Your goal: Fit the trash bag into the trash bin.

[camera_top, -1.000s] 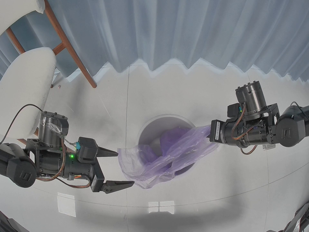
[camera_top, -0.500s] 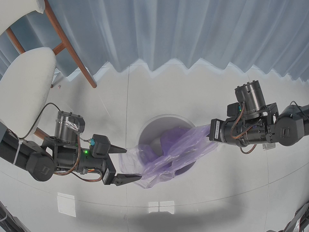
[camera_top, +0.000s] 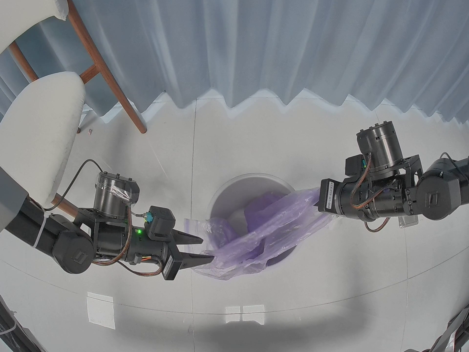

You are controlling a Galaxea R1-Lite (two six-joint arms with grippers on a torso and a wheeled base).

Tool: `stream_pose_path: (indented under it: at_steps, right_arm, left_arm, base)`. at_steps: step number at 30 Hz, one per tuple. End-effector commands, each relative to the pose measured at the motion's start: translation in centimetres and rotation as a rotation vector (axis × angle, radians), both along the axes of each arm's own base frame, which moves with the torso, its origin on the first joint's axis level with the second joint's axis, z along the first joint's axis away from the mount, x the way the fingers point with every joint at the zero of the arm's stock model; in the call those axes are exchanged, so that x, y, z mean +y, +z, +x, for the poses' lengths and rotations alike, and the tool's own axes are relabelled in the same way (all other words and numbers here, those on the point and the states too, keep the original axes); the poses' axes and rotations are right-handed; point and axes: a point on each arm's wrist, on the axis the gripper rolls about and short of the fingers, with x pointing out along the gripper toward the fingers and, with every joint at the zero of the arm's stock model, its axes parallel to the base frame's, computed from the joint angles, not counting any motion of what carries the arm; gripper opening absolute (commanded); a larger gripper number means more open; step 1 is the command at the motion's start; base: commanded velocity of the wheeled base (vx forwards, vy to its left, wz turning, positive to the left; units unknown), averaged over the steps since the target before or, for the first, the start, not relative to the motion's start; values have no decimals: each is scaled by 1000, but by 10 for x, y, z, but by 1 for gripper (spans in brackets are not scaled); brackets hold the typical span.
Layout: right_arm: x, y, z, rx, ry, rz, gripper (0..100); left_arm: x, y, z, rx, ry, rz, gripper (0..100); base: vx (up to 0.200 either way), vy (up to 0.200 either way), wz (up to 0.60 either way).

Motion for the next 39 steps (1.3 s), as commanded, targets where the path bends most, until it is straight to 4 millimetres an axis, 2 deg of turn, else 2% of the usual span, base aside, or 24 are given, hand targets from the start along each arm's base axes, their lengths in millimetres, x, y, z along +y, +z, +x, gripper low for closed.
stream_pose_path:
  at_steps: [1, 4, 9, 11, 12, 16, 20, 23, 30, 33, 36, 39]
  right_arm:
    - [-3, 3, 2, -8, -9, 6, 0]
    - [-3, 4, 2, -13, -11, 9, 0]
    - [-6, 12, 5, -52, -12, 27, 0]
    - [-6, 12, 5, -55, -12, 29, 0]
    - [-7, 23, 15, -142, 10, 78, 0]
    - [-8, 30, 23, -199, 81, 93, 0]
    - [-4, 27, 30, -193, 121, 106, 0]
    - [6, 18, 40, -179, 174, 109, 0]
    - [22, 1, 70, -198, 258, 79, 0]
    - [28, 1, 88, -237, 265, 96, 0]
    - [32, -1, 98, -254, 276, 112, 0]
    - [31, -9, 107, -246, 299, 112, 0]
  left_arm:
    - [-2, 2, 0, -6, -19, -20, 0]
    - [-2, 4, 1, -11, -17, -31, 0]
    - [-2, 33, -11, 156, 121, -202, 0]
    - [-2, 34, -11, 163, 127, -208, 0]
    - [-5, 58, -20, 303, 239, -348, 0]
    - [-13, 75, -25, 388, 322, -441, 0]
    - [-21, 80, -30, 474, 374, -495, 0]
    - [-32, 90, -46, 582, 407, -556, 0]
    - [-59, 99, -69, 785, 484, -590, 0]
    - [-65, 109, -66, 856, 532, -641, 0]
    - [-68, 108, -62, 900, 571, -646, 0]
    - [-67, 93, -53, 901, 682, -610, 0]
  base:
    - [0, 0, 0]
    - [0, 0, 0]
    - [0, 0, 0]
    - [0, 0, 0]
    - [0, 0, 0]
    - [0, 0, 0]
    - [0, 0, 0]
    - [0, 0, 0]
    - [0, 0, 0]
    - [0, 0, 0]
    - [0, 0, 0]
    - [0, 0, 0]
